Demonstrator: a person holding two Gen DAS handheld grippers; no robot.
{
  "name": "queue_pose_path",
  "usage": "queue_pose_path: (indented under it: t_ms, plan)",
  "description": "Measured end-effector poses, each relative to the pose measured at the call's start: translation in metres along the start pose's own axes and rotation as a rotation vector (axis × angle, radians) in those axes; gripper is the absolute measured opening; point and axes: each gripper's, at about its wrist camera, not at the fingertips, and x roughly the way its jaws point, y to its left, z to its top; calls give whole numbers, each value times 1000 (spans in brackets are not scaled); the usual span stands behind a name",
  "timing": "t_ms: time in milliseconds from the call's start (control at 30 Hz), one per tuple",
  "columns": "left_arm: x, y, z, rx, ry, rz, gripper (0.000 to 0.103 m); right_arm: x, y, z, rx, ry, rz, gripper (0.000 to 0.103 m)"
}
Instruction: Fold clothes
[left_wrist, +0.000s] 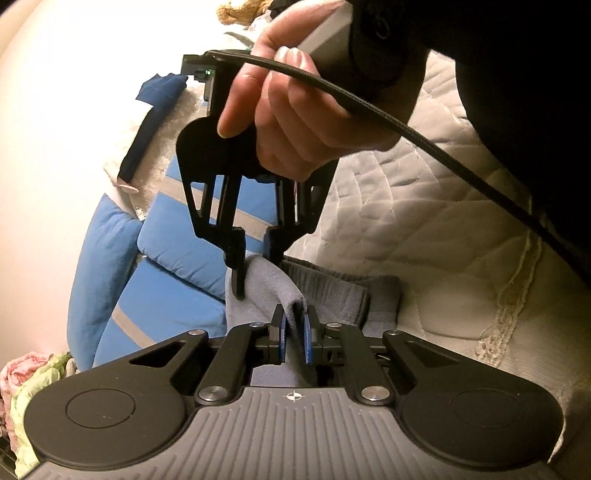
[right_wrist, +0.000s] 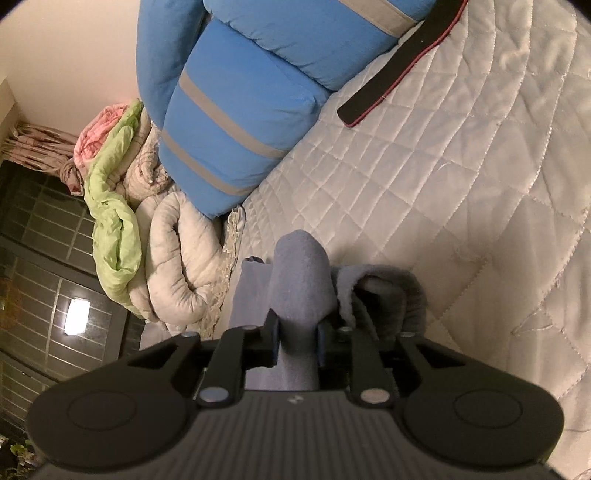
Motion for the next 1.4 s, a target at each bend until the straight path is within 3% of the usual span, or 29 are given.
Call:
queue_pose_path:
  t_ms: [100,133,200,267,333,433,600,733,833,933,967,1000,1033,1067,1200,1267,1300,1333,1400]
  plan:
    - [-4,1,-1,-6,-3,-8,8,-1,3,-1,-3,9,32,67]
    - [-6,1,-2,-5,-5,-10,8,-3,3,-1,-5,9,42,72]
    - [-8,1,-4,-3,-10,-13,8,-7,5,-2,-16,-19,31,71]
    - [-10,1,-4,-3,-15,-21,8,-7,5,-1,-14,-42,12,57]
    - [-11,1,-4,-4,-19,-28,8,-3,6,0,-28,-49,-24,26]
    - [-9,1,-5,-4,-20,-25,8,1,9,1,-67,-60,-41,19]
    - [-7,1,-5,-3,-18,-33,8,1,11,9,-59,-112,-46,19]
    - [-8,-5,-7,12,-21,-49,8,-3,6,19,-29,-155,-65,6]
    - [-7,-3,-7,-3,-24,-36,9,-3,4,19,-31,-165,-89,5]
    - [-7,-4,-5,-4,-31,-16,15,-14,10,17,-52,-258,-115,11]
    - [-7,-6,-4,3,-33,-22,21,-20,12,17,-59,-291,-119,14]
    - [-8,-7,-3,9,-36,-32,26,-24,13,16,-70,-305,-106,27]
    - [-10,-7,-3,10,-43,-42,38,-27,14,13,-89,-302,-69,37]
    - [-12,-6,-2,5,-52,-55,48,-30,16,11,-109,-296,-35,38]
    - [-30,5,1,-45,-87,-90,61,-23,37,-6,-291,-204,-33,37]
    - [-37,18,1,-89,-92,-101,66,-12,42,-13,-336,-162,-103,37]
    - [-39,26,0,-113,-89,-105,66,-7,43,-15,-352,-145,-141,43]
    - [-39,36,-1,-140,-83,-110,67,-2,41,-14,-346,-142,-182,35]
    - [-37,56,-4,-194,-65,-129,67,6,37,-10,-332,-155,-221,34]
